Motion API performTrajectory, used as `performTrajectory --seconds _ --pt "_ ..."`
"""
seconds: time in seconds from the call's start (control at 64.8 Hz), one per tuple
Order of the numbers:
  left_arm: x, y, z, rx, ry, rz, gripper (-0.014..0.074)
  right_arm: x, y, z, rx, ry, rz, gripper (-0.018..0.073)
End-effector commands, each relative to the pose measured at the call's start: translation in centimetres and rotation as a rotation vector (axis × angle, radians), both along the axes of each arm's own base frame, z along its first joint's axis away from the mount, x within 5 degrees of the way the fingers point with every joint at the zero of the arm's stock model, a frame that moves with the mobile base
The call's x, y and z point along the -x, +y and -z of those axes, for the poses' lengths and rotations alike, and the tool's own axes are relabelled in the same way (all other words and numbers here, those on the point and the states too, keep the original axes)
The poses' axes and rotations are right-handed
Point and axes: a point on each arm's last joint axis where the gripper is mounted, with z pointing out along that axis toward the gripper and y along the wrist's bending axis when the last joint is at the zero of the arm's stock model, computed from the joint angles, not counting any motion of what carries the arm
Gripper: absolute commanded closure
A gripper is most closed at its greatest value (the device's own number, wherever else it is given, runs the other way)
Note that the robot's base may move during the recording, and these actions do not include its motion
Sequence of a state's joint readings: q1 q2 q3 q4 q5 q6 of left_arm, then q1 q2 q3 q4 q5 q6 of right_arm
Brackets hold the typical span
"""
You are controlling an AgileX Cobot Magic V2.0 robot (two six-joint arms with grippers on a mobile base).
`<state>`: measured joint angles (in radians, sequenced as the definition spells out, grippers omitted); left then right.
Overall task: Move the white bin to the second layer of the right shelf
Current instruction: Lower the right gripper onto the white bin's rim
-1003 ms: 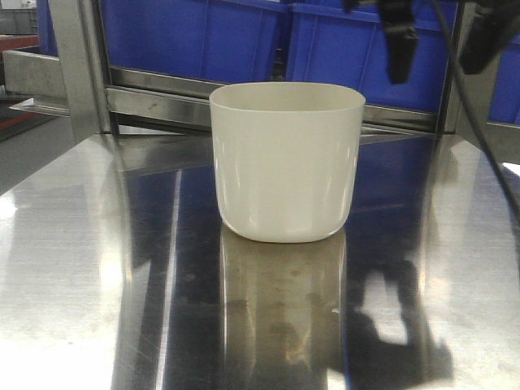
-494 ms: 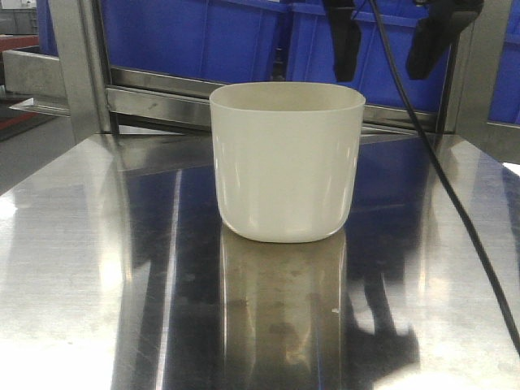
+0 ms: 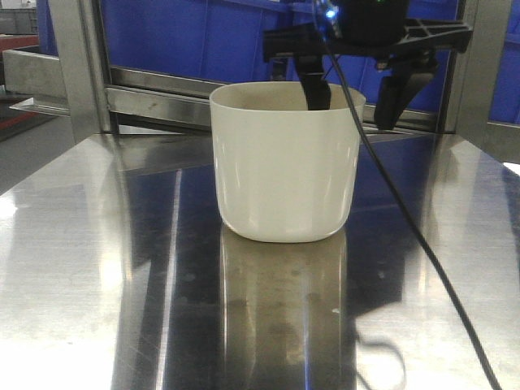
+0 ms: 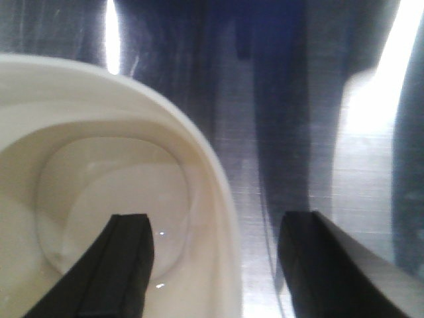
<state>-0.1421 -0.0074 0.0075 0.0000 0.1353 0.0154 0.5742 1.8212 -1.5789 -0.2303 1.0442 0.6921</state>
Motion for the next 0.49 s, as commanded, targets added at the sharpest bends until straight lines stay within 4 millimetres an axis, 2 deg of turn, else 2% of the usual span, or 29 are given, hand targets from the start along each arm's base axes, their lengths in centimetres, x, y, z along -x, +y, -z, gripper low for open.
performTrajectory --seconds 0.0,0.201,0.432,0.478 --pt "-0.04 -0.03 0.37 0.012 -0.065 0.003 0.0512 0.04 -0.53 -3.09 -0.045 -0.107 -0.012 0.0117" --pt "-0.04 -0.03 0.37 0.012 -0.065 0.003 0.0512 -0.14 -1.1 -3.0 -0.038 -0.093 0.007 0.0354" --pt "-0.04 -0.03 0.37 0.012 -0.065 0.003 0.0512 -0.23 -1.33 -2.98 -0.039 -0.089 0.015 0.051" --pt "-0.04 -0.03 0.37 0.012 -0.065 0.003 0.0512 -0.22 -1.33 -2.97 -0.038 -0.088 0.015 0.0516"
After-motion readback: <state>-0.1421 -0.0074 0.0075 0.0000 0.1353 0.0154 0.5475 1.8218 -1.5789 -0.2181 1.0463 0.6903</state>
